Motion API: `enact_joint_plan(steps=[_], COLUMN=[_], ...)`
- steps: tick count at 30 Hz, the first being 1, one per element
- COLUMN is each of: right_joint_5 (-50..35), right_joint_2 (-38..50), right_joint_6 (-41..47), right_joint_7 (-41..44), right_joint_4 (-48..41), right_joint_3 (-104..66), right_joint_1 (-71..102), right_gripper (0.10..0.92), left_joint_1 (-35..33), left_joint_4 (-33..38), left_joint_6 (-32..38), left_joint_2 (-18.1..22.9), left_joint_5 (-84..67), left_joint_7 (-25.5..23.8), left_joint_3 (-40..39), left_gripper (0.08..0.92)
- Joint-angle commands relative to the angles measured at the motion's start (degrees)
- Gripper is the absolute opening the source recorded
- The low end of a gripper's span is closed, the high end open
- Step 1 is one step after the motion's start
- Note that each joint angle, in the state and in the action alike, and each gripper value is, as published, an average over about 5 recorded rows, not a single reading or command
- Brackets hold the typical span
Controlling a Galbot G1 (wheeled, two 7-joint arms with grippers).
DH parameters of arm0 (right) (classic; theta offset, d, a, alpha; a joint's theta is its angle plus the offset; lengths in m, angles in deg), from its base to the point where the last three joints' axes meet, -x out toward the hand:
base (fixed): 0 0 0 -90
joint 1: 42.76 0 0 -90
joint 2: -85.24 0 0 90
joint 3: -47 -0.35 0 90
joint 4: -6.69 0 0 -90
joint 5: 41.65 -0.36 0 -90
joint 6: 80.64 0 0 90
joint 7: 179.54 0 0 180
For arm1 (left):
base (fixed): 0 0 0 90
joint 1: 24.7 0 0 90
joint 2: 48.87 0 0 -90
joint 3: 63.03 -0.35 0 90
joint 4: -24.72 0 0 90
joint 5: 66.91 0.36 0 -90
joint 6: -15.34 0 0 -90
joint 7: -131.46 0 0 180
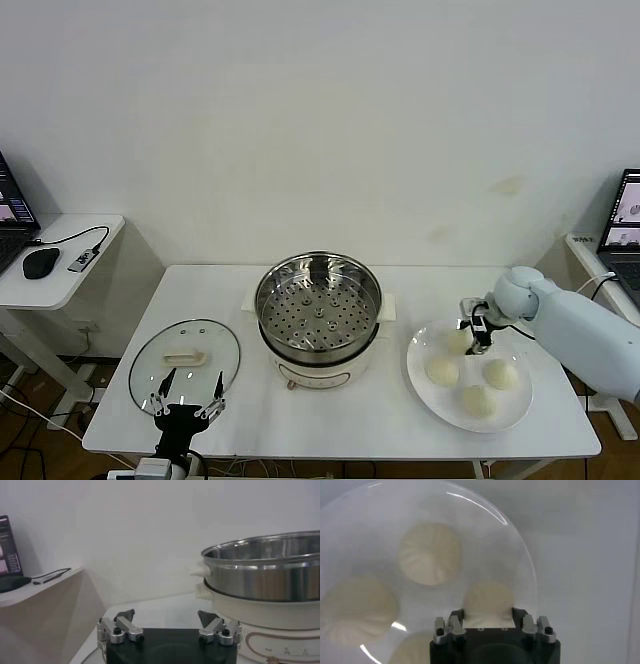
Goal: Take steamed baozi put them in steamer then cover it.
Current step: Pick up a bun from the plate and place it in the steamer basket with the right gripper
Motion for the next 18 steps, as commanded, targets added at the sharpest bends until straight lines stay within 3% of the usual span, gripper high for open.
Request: enact_joint_plan(steps=[1,9,18], right_joint_5=[-3.28,-14.09,-24.88], right_joint_2=[2.51,1.30,-12.37], right_joint_6=[0.09,-0.76,-3.16], right_joint_7=[0.39,1.25,0.39], right_joint_4=[2.61,5.37,3.98], right_joint_3=[2.52,11.37,22.86], right_joint_1=[-5.29,-23.41,-38.71], right_gripper=[0.594,0.594,0.594], left_joint_1=[0.00,-0.01,0.00], left_joint_4=[0.01,-0.12,-0.43], left_joint_6=[-0.06,-0.05,0.54], left_joint_2=[-0.05,-0.80,-1.78], left_joint_5=[-0.15,-3.79,-5.99], left_joint_7=[-0.03,0.03,0.06], left_joint_3=[-0.03,-0.21,0.50], left_gripper=[0.823,0.823,0.823])
